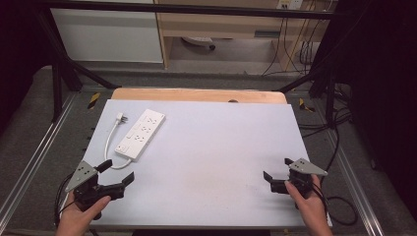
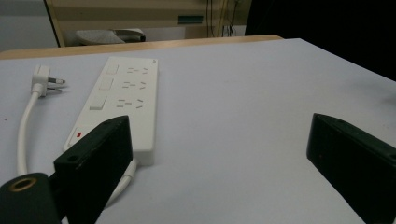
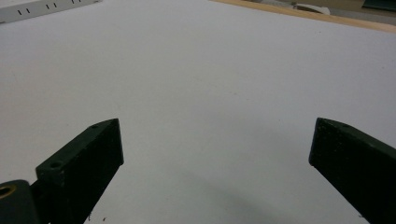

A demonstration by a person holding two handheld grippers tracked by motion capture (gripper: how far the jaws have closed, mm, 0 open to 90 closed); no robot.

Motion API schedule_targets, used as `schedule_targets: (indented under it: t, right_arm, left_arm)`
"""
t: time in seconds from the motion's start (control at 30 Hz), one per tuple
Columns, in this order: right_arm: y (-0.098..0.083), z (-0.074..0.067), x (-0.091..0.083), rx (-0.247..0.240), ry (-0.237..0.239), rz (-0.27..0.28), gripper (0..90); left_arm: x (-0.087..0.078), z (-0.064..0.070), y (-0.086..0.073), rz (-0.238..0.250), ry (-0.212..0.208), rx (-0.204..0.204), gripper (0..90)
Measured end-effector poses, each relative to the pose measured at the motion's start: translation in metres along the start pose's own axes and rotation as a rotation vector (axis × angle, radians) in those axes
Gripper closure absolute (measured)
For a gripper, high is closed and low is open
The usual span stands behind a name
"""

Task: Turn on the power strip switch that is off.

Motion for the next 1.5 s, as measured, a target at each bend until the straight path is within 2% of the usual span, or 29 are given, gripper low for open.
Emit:
schedule_targets:
  t: [0.23, 0.4, 0.83, 1.0, 1.13, 1.5]
  right_arm:
    - [0.000, 0.000, 0.004, 0.001, 0.012, -0.008, 3.4]
    - [-0.001, -0.002, 0.004, -0.001, 0.012, -0.013, 3.2]
    - [-0.001, -0.002, 0.005, 0.001, 0.010, -0.017, 3.2]
    - [-0.001, -0.002, 0.005, 0.002, 0.008, -0.018, 3.2]
    - [-0.001, -0.002, 0.005, 0.002, 0.008, -0.020, 3.2]
    - [-0.001, -0.002, 0.005, 0.004, 0.008, -0.021, 3.3]
  left_arm:
    - [-0.001, -0.002, 0.013, 0.019, 0.018, 0.008, 6.8]
    - [-0.002, -0.001, 0.021, 0.035, 0.008, 0.004, 6.9]
    - [0.002, -0.007, 0.027, 0.032, 0.011, 0.010, 6.9]
    - [0.004, -0.011, 0.030, 0.031, 0.012, -0.008, 7.0]
    - [0.005, -0.013, 0.034, 0.036, 0.015, -0.002, 6.9]
    - [0.014, -0.021, 0.044, 0.041, 0.036, -0.005, 7.0]
Point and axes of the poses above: each handheld gripper's, and its own axes: x roughly forward along the jaws, y roughly out of its top, z roughly to its right, the point moved 3 cm from there along x, roughly forward along the jaws, and after that the axes turned 14 degrees about y, right-handed, at the moved point
